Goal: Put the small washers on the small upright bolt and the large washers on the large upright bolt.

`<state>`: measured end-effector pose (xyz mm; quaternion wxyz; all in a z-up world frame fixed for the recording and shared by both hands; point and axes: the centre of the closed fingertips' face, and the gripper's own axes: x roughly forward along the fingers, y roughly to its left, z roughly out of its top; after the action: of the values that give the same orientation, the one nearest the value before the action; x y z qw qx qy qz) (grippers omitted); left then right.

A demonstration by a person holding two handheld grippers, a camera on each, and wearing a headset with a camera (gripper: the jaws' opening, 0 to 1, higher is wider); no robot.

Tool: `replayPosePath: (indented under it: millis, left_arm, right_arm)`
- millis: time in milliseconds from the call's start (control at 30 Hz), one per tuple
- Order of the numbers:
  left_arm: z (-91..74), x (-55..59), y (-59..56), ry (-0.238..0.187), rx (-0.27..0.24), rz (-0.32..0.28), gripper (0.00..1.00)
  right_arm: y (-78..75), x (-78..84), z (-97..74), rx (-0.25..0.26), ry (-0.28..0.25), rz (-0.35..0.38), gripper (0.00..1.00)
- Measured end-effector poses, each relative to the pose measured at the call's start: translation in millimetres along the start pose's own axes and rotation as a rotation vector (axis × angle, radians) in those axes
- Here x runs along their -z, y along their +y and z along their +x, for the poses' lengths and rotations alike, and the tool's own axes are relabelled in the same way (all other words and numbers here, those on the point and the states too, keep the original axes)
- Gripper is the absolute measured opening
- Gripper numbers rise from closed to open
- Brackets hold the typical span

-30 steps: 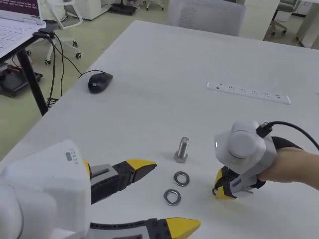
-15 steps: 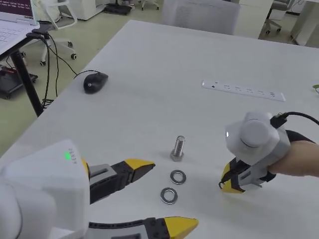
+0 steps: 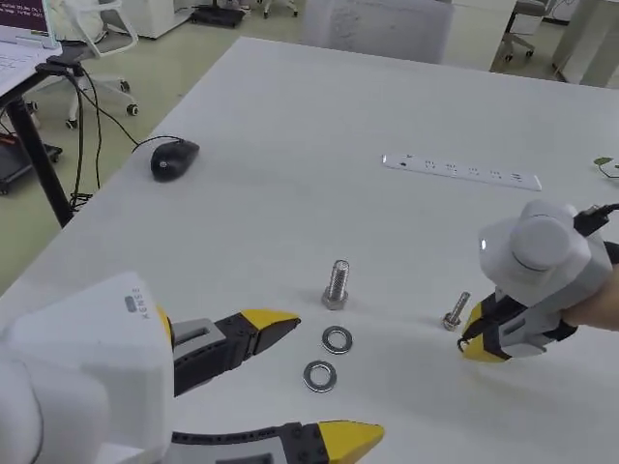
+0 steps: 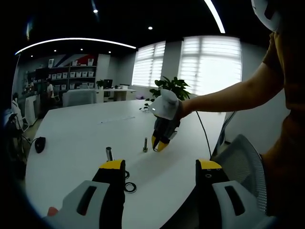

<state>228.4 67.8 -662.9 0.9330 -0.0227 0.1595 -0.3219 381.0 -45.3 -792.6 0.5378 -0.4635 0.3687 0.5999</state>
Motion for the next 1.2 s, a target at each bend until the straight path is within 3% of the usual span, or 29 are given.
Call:
replayPosePath:
  millis: [333, 733, 1200]
  left_arm:
    - [0.8, 0.3, -0.4, 0.004, 0.001, 0.0, 0.59]
    - [6.4, -3.5, -1.8, 0.002, 0.019, 0.006, 0.59]
    - [5.1, -3.3, 1.0, 0.006, 0.014, 0.001, 0.59]
  right_arm:
    - [-15.2, -2.5, -22.3, 0.047, -0.01, 0.019, 0.12]
    - [-30.4, -13.2, -36.1, 0.078, -0.013, -0.002, 0.12]
    - [-41.5, -24.2, -29.4, 0.071, 0.007, -0.041, 0.12]
